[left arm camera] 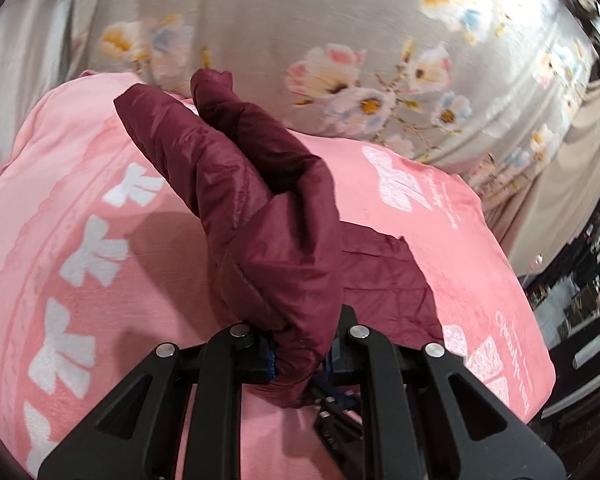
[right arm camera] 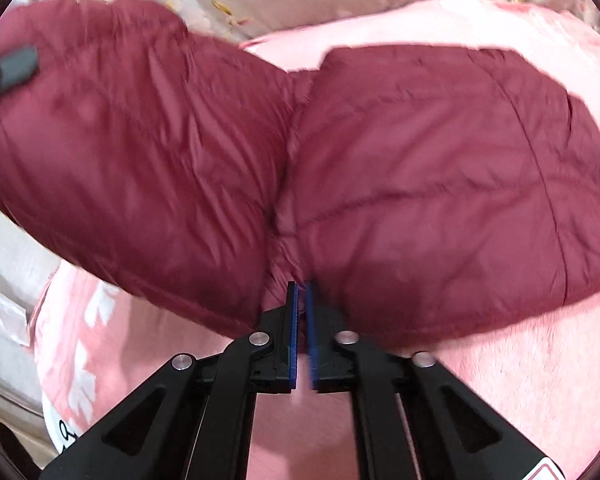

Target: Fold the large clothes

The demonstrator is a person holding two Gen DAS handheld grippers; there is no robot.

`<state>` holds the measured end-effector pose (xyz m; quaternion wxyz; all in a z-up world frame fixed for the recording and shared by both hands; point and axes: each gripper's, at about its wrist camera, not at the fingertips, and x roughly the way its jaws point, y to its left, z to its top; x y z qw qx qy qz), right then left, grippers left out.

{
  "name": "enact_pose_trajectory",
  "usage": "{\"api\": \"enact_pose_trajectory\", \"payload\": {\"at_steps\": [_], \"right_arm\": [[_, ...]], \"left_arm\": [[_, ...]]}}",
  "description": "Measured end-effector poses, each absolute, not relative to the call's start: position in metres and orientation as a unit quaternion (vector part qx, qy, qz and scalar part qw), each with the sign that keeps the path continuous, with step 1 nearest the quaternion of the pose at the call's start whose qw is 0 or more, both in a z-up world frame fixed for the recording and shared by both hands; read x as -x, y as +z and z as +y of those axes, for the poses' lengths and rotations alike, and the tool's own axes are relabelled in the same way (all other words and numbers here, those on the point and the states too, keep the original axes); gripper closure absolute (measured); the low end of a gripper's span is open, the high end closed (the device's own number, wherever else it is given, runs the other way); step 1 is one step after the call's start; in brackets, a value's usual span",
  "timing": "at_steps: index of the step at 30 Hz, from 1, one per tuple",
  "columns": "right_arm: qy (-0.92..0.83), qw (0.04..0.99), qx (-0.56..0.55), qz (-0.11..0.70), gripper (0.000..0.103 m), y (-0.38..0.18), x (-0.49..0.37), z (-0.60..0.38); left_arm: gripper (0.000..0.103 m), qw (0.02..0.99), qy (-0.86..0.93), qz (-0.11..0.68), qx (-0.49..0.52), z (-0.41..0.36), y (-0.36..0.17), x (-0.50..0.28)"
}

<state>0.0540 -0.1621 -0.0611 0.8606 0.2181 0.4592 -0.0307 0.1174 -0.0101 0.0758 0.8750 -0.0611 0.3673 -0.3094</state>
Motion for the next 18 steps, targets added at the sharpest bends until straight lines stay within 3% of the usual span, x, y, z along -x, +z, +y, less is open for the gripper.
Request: {"api": "enact_pose_trajectory", "payload": {"at_steps": [6, 18], "right_arm": [[-0.028, 0.857, -0.246, 0.453, 0.103, -0.056, -0.039, -0.172], [-0.171, 0.861, -0.185, 0.442, 0.101, -0.011, 0.051, -0.248]], "left_arm": [[0.088, 0.873, -0.318, 0.369, 0.025, -0.045, 0.079, -0.106], [0.088, 0.841, -0.353, 0.409, -0.038, -0.138, 0.052, -0.096]]}}
